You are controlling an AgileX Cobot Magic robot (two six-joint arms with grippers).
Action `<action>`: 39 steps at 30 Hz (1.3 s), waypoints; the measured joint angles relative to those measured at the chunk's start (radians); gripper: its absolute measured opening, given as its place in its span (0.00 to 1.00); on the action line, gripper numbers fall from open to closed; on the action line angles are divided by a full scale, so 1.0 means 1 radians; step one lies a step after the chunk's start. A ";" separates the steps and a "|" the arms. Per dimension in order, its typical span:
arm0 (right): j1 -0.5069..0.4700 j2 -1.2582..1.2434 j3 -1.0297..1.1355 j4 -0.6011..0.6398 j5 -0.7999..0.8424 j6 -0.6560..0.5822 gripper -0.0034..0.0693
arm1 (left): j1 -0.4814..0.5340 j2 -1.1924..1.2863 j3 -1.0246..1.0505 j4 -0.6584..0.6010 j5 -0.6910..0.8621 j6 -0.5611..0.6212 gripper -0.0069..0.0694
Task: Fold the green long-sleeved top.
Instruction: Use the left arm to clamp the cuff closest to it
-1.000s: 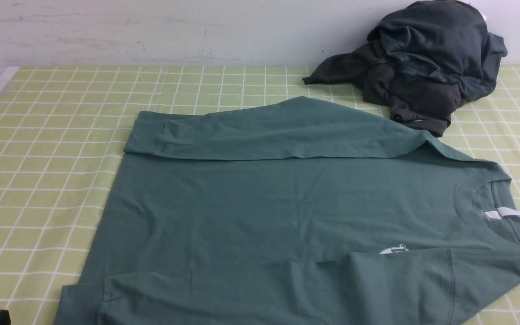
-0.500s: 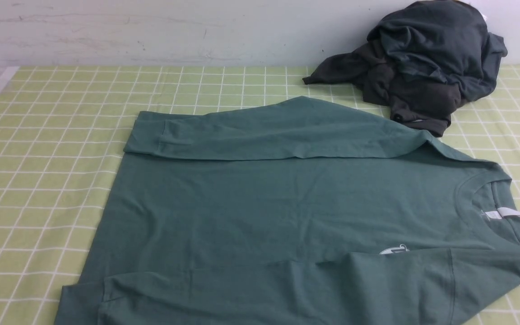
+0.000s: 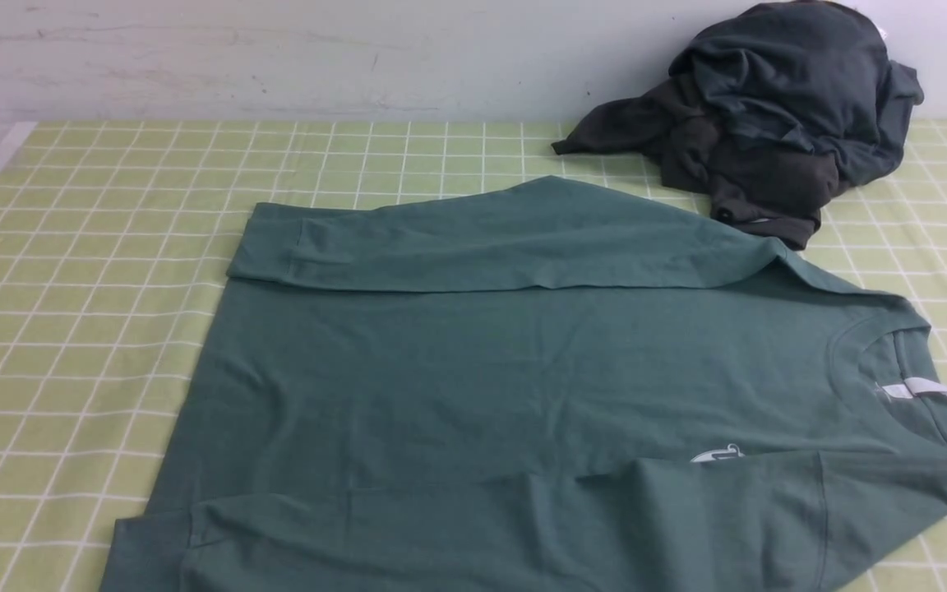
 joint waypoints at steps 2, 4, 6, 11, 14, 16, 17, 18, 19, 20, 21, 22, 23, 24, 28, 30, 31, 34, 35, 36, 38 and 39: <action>0.000 0.084 -0.076 -0.009 0.120 -0.003 0.03 | 0.000 0.093 -0.049 0.005 0.089 0.001 0.09; 0.000 0.159 -0.122 -0.009 0.229 -0.005 0.03 | 0.000 0.169 -0.068 0.000 0.179 0.000 0.09; 0.000 0.278 -0.158 0.016 0.428 -0.005 0.03 | 0.000 0.292 -0.069 -0.032 0.371 -0.001 0.09; 0.038 0.475 -0.160 0.143 0.808 -0.030 0.03 | 0.000 0.526 -0.068 -0.089 0.711 0.002 0.09; 0.065 0.563 -0.160 0.208 0.916 -0.098 0.03 | 0.000 0.633 -0.065 -0.088 0.771 0.016 0.09; 0.097 0.647 -0.157 0.265 0.972 -0.203 0.03 | 0.000 0.745 -0.065 -0.086 0.775 0.029 0.13; 0.109 0.668 -0.155 0.281 0.975 -0.231 0.03 | 0.000 0.777 -0.065 -0.086 0.772 0.032 0.15; 0.123 0.692 -0.154 0.300 0.974 -0.263 0.03 | 0.000 0.816 -0.065 -0.086 0.765 0.035 0.19; 0.141 0.716 -0.153 0.317 0.968 -0.290 0.03 | 0.000 0.854 -0.065 -0.086 0.759 0.036 0.22; 0.146 0.726 -0.153 0.327 0.962 -0.307 0.03 | 0.000 0.876 -0.065 -0.086 0.753 0.037 0.25; 0.162 0.742 -0.153 0.341 0.944 -0.327 0.03 | 0.000 0.927 -0.065 -0.086 0.738 0.037 0.31; 0.167 0.748 -0.153 0.344 0.940 -0.330 0.03 | 0.000 0.934 -0.065 -0.086 0.738 0.037 0.31; 0.187 0.771 -0.153 0.353 0.904 -0.344 0.03 | 0.000 0.997 -0.065 -0.086 0.709 0.037 0.38; 0.198 0.784 -0.153 0.355 0.884 -0.350 0.03 | 0.000 1.024 -0.065 -0.086 0.700 0.036 0.41; 0.222 0.826 -0.153 0.358 0.837 -0.374 0.03 | 0.000 1.139 -0.065 -0.081 0.674 0.014 0.46; 0.223 0.836 -0.153 0.361 0.831 -0.382 0.03 | 0.000 1.171 -0.065 -0.076 0.669 0.000 0.46; 0.224 0.846 -0.153 0.367 0.827 -0.388 0.03 | 0.000 1.207 -0.065 -0.060 0.656 -0.023 0.46; 0.224 0.858 -0.153 0.374 0.824 -0.391 0.03 | 0.000 1.256 -0.065 -0.026 0.628 -0.066 0.46; 0.224 0.859 -0.153 0.375 0.824 -0.391 0.03 | 0.000 1.261 -0.065 -0.025 0.627 -0.070 0.46; 0.224 0.859 -0.153 0.376 0.823 -0.391 0.03 | 0.000 1.274 -0.065 -0.013 0.619 -0.081 0.46; 0.224 0.859 -0.153 0.384 0.821 -0.391 0.03 | 0.000 1.288 -0.066 -0.013 0.606 -0.088 0.46; 0.224 0.859 -0.153 0.386 0.821 -0.392 0.03 | 0.000 1.292 -0.066 -0.013 0.605 -0.090 0.46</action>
